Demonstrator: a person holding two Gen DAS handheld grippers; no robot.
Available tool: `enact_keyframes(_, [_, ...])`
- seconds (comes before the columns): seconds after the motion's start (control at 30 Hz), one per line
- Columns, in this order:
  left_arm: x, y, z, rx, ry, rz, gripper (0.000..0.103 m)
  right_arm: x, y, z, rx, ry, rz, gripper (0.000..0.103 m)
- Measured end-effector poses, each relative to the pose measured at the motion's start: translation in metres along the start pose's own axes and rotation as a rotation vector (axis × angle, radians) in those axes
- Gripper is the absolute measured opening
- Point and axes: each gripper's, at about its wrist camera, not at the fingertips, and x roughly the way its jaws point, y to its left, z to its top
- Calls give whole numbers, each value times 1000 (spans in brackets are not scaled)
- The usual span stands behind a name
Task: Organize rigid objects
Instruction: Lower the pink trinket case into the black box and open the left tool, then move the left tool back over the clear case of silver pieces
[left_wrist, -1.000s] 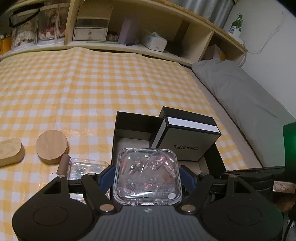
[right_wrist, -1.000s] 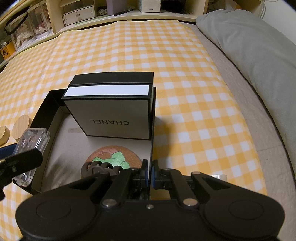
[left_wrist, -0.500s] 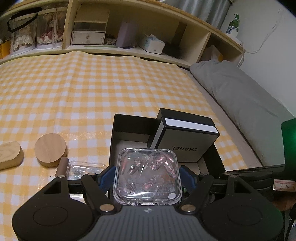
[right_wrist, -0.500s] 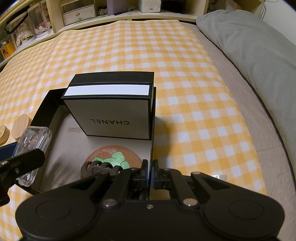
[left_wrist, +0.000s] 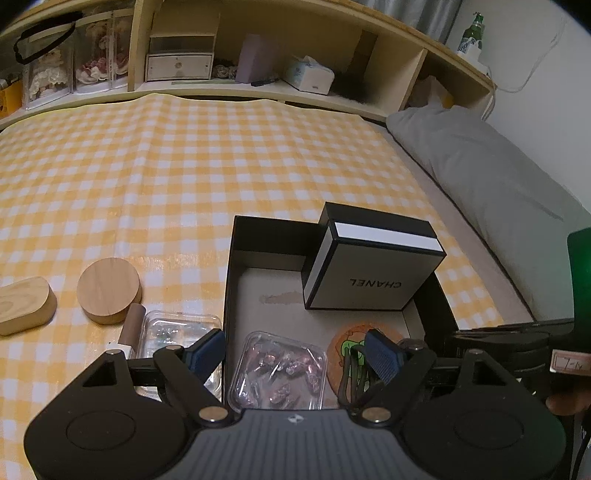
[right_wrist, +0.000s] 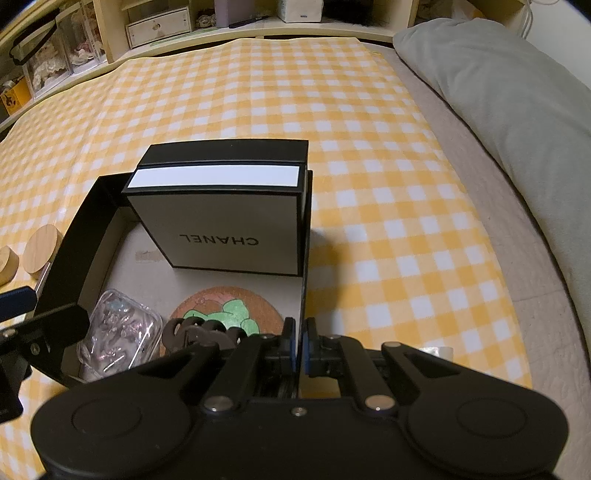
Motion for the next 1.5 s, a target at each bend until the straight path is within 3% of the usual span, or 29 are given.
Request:
enact_keyframes(0.23, [-2,-4,0,24,27,-5,90,0,0,0,0,0,0,5])
enact_keyframes(0.4, [-5,-9,1,54,41,-7,103,0,-1,0,1,-1,0,5])
enact_keyframes(0.7, [-11,-18,-5,133,79,-20,103,0,0,0,1,-1,-1,5])
enact_keyframes(0.97, [-21,-11,10,164,-6,-9,103,0,0,0,1,-1,-1,5])
enact_keyframes(1.2, [-30,28,48,90,-100,43,103,0,0,0,1,-2,-2,5])
enact_keyframes(1.37, [-25,70,67,-15,-122,61,103,0,0,0,1,-2,-2,5])
enact_keyframes(1.5, [-12,90,71,-10,-102,70,102,-1,0,0,4,-2,-2,4])
